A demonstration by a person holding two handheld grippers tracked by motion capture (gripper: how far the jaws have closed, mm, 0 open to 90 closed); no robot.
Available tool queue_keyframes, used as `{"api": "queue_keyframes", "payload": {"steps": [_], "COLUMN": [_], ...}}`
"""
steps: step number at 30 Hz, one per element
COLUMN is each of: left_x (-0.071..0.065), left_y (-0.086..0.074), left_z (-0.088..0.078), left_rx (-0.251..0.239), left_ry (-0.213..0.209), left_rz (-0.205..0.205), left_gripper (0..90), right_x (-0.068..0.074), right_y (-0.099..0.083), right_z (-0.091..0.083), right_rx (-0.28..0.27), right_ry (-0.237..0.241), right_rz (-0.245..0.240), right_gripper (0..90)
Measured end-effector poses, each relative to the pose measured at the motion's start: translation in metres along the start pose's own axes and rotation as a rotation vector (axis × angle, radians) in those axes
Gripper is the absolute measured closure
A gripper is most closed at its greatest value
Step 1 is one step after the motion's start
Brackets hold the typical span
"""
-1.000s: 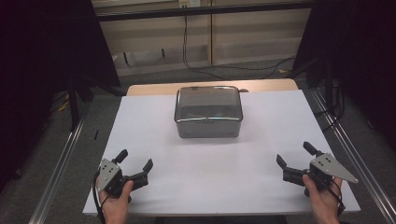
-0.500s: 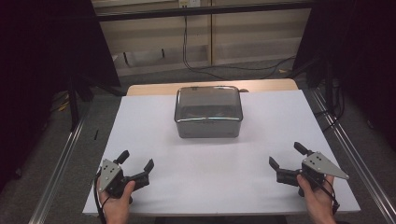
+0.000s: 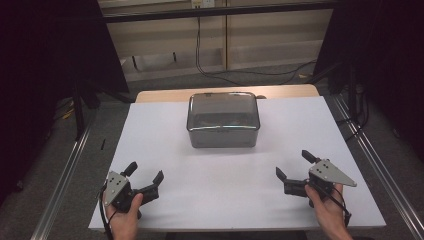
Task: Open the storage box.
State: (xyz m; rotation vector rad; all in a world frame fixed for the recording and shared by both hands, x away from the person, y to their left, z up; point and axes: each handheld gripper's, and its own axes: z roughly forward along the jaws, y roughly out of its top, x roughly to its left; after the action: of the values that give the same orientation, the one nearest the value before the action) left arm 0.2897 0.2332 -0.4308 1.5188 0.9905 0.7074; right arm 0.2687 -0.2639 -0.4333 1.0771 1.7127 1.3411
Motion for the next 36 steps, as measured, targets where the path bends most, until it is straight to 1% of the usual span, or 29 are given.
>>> {"api": "queue_keyframes", "payload": {"steps": [2, 3, 5, 7, 8, 12, 17, 20, 21, 23, 25, 28, 32, 33, 34, 35, 36], "left_x": [-0.001, -0.001, -0.001, -0.001, -0.001, -0.002, -0.003, -0.003, -0.003, -0.003, -0.003, -0.002, -0.001, -0.001, -0.001, -0.001, -0.001], "left_y": [0.000, -0.001, -0.001, -0.001, -0.001, -0.001, -0.001, -0.001, -0.001, -0.001, 0.000, -0.001, -0.001, -0.001, -0.001, -0.001, -0.001], "left_z": [0.001, 0.001, 0.001, 0.001, 0.001, 0.001, 0.000, -0.001, -0.001, -0.001, -0.001, 0.000, -0.001, -0.001, -0.001, -0.001, -0.001], "left_rx": [0.005, 0.005, 0.008, 0.005, 0.004, -0.004, 0.001, 0.000, 0.000, -0.002, -0.001, 0.001, 0.004, 0.003, 0.006, 0.004, 0.004], "left_ry": [-0.001, -0.001, 0.000, -0.001, -0.001, 0.002, -0.001, -0.005, -0.005, -0.011, -0.013, -0.006, -0.009, -0.011, -0.008, -0.007, -0.007], "left_rz": [-0.001, -0.003, 0.001, -0.001, 0.000, 0.004, 0.009, 0.005, 0.006, -0.002, -0.006, -0.010, -0.011, -0.017, -0.011, -0.011, -0.011], "left_gripper": [3.9, 3.9, 3.9, 3.9, 3.9, 3.9, 3.9, 3.9, 3.9, 3.9, 3.9, 3.9, 3.9, 3.9, 3.9, 3.9, 3.9], "right_x": [0.001, 0.002, 0.004, 0.007, 0.010, 0.016, 0.025, 0.027, 0.028, 0.029, 0.031, 0.033, 0.036, 0.038, 0.039, 0.043, 0.043], "right_y": [0.003, 0.005, 0.007, 0.008, 0.009, 0.012, 0.019, 0.021, 0.024, 0.025, 0.027, 0.029, 0.032, 0.033, 0.034, 0.037, 0.037], "right_z": [0.003, 0.007, 0.010, 0.015, 0.016, 0.023, 0.034, 0.037, 0.039, 0.040, 0.045, 0.049, 0.054, 0.056, 0.057, 0.059, 0.059], "right_rx": [-0.008, -0.013, -0.012, -0.013, -0.012, -0.008, -0.007, -0.014, -0.022, -0.020, -0.021, -0.023, -0.027, -0.029, -0.032, -0.036, -0.036], "right_ry": [-0.001, -0.001, 0.012, 0.034, 0.034, 0.034, 0.058, 0.064, 0.074, 0.076, 0.090, 0.103, 0.110, 0.112, 0.118, 0.137, 0.137], "right_rz": [0.004, -0.002, 0.004, 0.011, 0.010, 0.000, -0.013, -0.015, -0.013, -0.014, -0.031, -0.037, -0.052, -0.048, -0.049, -0.046, -0.046], "right_gripper": [0.3, 0.6, 0.6, 0.6, 0.6, 0.6, 0.6, 0.6, 0.5, 0.5, 0.2, 0.2, 0.2, 0.2, 0.3, 0.4, 0.4]}}
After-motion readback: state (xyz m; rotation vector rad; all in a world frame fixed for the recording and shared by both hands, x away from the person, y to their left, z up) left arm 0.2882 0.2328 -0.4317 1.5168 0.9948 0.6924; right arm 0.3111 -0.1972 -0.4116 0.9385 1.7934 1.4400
